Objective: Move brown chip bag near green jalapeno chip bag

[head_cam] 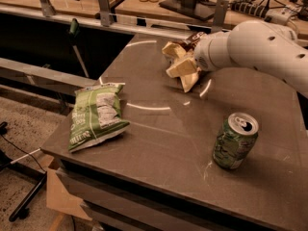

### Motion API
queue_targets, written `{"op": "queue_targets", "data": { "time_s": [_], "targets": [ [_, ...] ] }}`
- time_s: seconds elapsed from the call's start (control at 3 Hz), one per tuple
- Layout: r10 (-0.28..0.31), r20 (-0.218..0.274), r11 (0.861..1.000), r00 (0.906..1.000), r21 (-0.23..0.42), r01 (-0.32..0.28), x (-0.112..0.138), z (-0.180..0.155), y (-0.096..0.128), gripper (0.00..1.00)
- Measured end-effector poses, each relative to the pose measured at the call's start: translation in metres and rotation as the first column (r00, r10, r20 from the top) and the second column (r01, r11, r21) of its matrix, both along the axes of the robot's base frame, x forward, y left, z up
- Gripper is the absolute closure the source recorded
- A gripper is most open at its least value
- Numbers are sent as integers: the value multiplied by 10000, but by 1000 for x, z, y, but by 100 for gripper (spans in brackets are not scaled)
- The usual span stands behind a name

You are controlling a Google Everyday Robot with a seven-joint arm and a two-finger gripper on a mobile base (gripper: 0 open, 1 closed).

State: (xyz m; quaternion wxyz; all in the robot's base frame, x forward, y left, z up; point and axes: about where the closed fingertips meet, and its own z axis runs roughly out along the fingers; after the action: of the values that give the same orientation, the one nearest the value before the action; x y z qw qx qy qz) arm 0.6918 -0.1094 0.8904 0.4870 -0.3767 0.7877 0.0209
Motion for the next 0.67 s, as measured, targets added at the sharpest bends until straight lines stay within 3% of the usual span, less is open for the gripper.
{"op": "queue_targets", "data": {
  "time_s": [0.67],
  "targets": [
    [243, -67, 9977, 9997, -629, -247, 8, -12, 5, 65]
  ]
}}
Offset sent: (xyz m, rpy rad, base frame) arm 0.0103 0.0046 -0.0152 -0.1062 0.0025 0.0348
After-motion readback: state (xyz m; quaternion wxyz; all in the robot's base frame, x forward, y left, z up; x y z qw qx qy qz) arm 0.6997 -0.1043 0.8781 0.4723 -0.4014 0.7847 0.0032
